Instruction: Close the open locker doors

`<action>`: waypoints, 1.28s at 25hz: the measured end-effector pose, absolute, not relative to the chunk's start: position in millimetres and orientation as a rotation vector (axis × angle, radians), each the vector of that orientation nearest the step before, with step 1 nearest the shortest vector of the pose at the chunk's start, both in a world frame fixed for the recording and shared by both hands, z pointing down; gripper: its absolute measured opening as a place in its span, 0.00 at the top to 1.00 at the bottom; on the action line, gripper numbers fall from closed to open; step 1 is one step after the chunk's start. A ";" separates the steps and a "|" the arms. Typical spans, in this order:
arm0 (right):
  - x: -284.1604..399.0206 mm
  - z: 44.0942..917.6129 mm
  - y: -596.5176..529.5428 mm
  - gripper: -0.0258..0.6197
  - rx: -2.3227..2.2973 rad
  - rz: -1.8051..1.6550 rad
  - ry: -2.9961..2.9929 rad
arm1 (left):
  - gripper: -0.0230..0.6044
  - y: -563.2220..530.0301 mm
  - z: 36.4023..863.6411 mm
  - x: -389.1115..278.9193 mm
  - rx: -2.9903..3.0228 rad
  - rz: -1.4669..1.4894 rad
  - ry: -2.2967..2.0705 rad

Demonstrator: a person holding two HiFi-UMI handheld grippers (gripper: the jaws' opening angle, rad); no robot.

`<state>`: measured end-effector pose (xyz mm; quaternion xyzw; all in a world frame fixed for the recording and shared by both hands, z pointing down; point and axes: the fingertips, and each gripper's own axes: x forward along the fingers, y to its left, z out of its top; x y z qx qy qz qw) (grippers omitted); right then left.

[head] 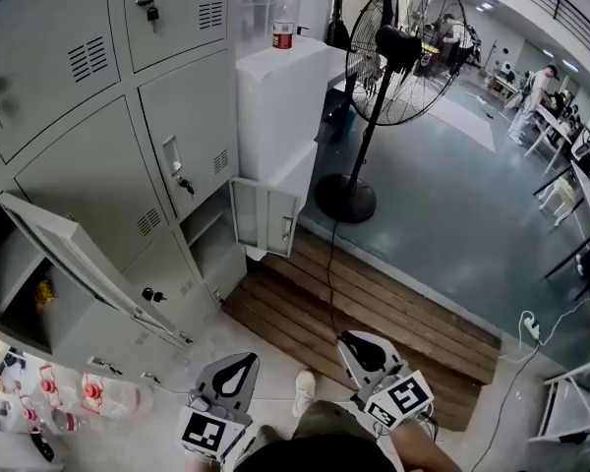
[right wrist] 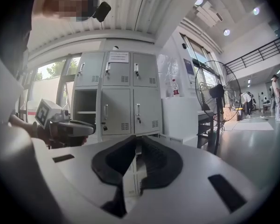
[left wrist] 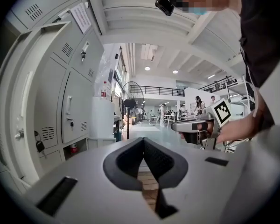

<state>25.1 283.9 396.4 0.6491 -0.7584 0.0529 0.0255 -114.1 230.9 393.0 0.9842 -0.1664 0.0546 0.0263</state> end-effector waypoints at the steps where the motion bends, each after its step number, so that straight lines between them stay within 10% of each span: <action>1: 33.3 396.0 273.1 0.88 2.004 0.169 -2.359 | 0.95 220.6 391.6 -106.3 3.042 0.169 -0.528; 32: 227.5 438.0 70.2 0.88 1.995 0.376 -2.406 | 0.95 16.2 412.6 56.4 2.937 0.378 -0.679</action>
